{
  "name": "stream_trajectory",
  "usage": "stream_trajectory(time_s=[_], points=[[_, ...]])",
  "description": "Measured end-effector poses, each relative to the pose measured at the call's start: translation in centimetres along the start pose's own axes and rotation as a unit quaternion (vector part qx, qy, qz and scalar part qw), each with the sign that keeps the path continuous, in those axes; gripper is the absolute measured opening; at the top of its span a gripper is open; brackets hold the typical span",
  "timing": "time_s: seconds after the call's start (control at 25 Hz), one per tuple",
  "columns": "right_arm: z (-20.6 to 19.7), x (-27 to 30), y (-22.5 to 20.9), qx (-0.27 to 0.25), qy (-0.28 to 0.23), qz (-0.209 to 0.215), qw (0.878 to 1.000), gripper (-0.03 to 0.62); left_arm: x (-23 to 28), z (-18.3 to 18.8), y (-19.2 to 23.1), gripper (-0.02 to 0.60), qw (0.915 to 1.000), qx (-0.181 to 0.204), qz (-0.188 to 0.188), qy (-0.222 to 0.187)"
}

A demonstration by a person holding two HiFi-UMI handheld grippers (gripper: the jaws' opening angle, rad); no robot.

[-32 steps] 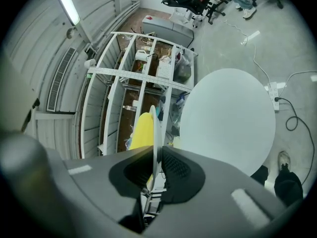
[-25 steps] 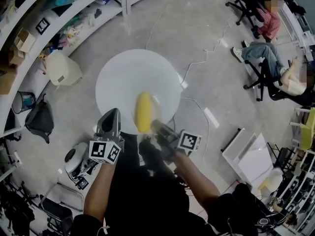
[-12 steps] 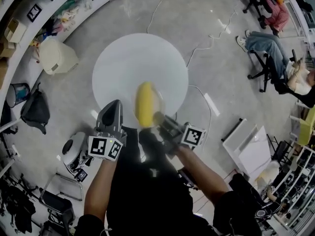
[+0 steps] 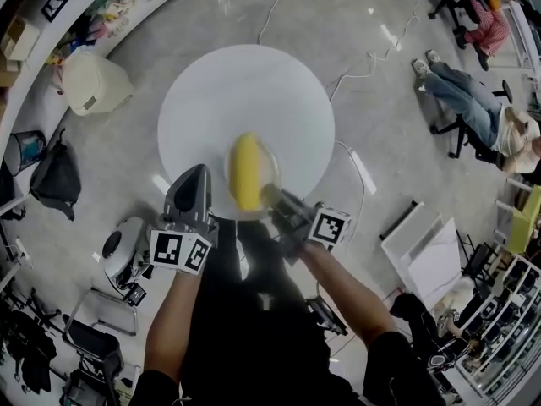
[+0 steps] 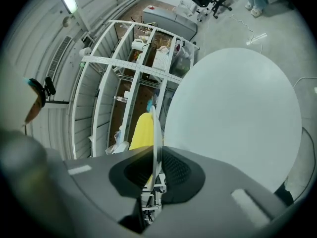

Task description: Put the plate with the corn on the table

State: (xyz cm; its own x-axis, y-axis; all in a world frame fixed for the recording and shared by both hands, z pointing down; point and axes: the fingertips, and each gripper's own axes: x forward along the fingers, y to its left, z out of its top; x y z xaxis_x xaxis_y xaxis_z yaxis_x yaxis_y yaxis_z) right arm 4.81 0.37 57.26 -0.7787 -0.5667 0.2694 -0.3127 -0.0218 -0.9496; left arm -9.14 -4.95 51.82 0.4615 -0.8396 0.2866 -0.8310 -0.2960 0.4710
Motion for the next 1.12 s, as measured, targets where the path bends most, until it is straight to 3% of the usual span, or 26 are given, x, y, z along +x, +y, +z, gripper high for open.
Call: stream_trajectory(time_s=[0.4, 1.12], points=[[-0.5, 2.4, -2.9, 0.02, -0.005, -0.002, 1.0, 0.045, 0.6, -2.2, 1.5, 0.003, 0.9997, -0.006, -0.003, 0.023], [-0.5, 5.3, -7.1, 0.026, -0.003, -0.034, 0.999, 0.046, 1.7, -2.7, 3.6, 0.003, 0.9994, -0.013, 0.003, 0.033]])
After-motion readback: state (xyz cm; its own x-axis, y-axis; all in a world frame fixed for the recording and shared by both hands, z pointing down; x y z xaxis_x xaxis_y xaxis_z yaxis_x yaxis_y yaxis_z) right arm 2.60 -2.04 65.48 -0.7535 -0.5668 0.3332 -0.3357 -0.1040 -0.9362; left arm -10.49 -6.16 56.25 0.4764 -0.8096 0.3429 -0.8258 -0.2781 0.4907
